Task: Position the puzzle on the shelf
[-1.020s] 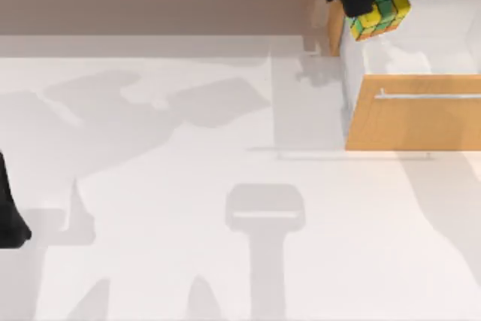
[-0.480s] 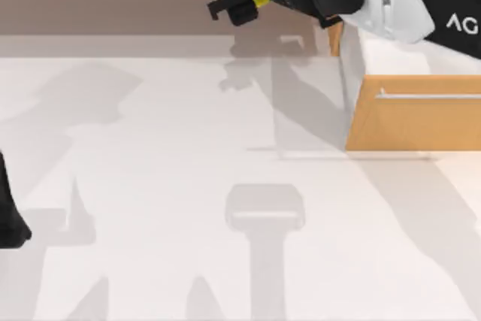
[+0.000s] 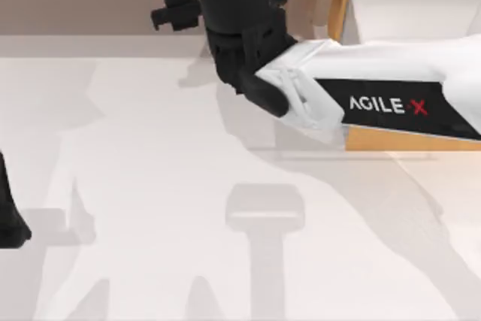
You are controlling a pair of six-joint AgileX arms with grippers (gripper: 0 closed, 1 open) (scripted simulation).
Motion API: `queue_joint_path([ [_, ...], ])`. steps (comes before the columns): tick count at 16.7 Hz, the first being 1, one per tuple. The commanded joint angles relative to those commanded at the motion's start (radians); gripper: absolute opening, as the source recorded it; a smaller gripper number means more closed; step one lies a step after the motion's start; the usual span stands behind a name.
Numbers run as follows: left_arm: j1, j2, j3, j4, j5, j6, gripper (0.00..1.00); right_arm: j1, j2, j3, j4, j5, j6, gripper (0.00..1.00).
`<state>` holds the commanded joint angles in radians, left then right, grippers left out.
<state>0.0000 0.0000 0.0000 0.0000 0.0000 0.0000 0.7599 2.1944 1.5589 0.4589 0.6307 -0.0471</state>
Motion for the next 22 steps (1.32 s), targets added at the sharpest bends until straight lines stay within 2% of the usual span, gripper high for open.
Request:
queue_joint_path([
  [5,0.0,0.0,0.0,0.0,0.0,0.0,1.0,0.044,0.113,-0.017,0.342,0.153,-0.031,0.0],
  [9,0.0,0.0,0.0,0.0,0.0,0.0,1.0,0.06,0.159,-0.014,0.479,0.218,-0.046,0.0],
  [17,0.0,0.0,0.0,0.0,0.0,0.0,1.0,0.051,0.168,0.0,0.48,0.217,-0.045,0.0],
  [22,0.0,0.0,0.0,0.0,0.0,0.0,1.0,0.019,0.243,0.162,0.408,0.183,-0.039,0.0],
])
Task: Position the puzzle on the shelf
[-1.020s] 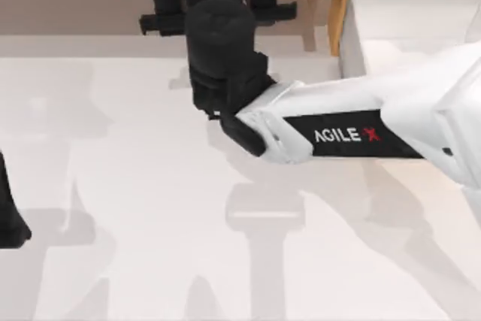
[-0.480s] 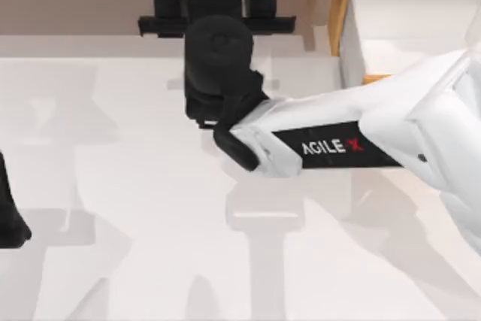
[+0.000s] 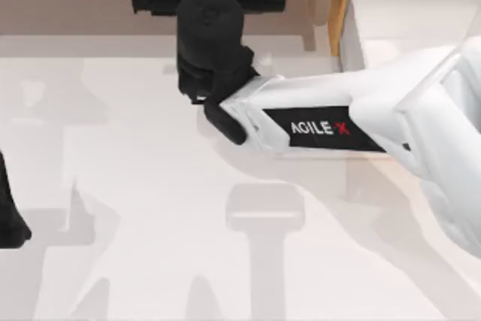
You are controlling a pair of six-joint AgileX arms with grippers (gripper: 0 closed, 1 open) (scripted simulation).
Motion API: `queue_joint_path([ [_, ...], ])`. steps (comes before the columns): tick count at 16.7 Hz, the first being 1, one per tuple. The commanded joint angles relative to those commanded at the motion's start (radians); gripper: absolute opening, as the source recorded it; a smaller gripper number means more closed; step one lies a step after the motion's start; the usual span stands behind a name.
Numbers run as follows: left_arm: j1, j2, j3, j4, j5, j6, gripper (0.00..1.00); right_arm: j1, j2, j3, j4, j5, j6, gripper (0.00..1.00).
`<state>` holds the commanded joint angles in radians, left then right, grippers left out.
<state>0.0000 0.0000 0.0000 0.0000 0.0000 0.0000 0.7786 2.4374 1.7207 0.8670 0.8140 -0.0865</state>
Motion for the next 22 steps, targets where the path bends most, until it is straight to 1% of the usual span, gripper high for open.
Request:
queue_joint_path([
  [7,0.0,0.0,0.0,0.0,0.0,0.0,1.0,-0.048,0.105,0.189,-0.112,-0.046,0.005,0.0],
  [11,0.0,0.0,0.0,0.0,0.0,0.0,1.0,-0.078,0.169,0.335,-0.186,-0.077,0.009,0.0],
  [17,0.0,0.0,0.0,0.0,0.0,0.0,1.0,-0.092,0.186,0.367,-0.206,-0.091,0.012,0.0],
  [22,0.0,0.0,0.0,0.0,0.0,0.0,1.0,-0.092,0.186,0.367,-0.206,-0.091,0.012,0.38],
])
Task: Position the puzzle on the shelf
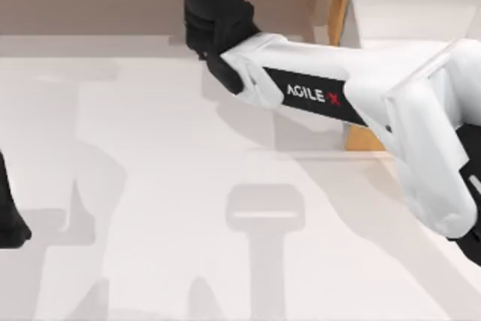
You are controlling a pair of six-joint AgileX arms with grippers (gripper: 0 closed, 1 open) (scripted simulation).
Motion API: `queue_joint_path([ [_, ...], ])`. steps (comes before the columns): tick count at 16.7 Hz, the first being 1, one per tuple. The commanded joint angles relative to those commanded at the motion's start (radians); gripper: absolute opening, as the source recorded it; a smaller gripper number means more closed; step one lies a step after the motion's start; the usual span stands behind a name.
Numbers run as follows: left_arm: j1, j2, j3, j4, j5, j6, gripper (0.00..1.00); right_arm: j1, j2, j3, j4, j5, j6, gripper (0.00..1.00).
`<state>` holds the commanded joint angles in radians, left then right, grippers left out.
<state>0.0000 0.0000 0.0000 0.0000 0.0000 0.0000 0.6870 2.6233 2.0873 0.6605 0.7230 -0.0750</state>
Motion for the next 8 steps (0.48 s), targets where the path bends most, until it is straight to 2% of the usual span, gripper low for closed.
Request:
queue_joint_path([
  [8,0.0,0.0,0.0,0.0,0.0,0.0,1.0,0.0,0.0,0.0,0.0,0.0,0.0,0.98],
])
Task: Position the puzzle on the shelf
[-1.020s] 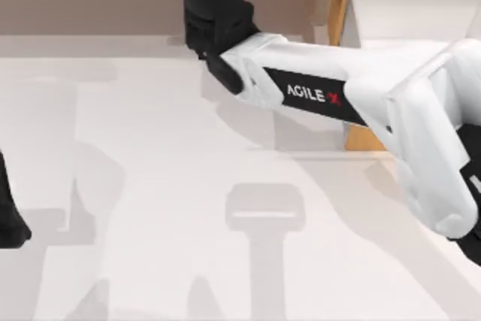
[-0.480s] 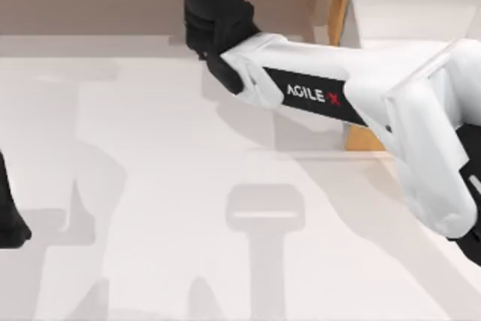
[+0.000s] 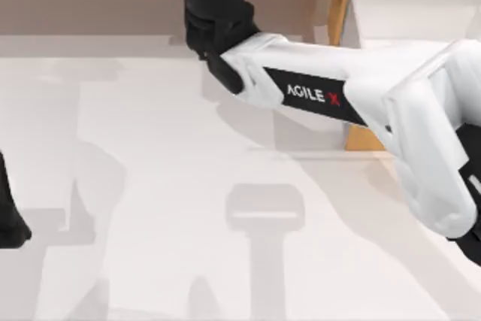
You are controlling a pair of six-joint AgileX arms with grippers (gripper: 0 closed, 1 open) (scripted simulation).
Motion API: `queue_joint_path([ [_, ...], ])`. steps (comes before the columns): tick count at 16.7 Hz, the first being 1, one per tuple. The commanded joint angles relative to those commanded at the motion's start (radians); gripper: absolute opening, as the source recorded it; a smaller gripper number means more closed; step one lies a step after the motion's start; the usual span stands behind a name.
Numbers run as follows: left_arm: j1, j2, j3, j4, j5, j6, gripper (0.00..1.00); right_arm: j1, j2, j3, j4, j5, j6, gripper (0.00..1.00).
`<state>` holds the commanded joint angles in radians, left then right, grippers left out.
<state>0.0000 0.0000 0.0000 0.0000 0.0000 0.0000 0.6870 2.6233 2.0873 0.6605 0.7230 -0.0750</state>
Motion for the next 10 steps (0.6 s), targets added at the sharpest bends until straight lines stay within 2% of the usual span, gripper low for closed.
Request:
queue_joint_path([
  [10,0.0,0.0,0.0,0.0,0.0,0.0,1.0,0.004,0.0,0.0,0.0,0.0,0.0,1.0],
])
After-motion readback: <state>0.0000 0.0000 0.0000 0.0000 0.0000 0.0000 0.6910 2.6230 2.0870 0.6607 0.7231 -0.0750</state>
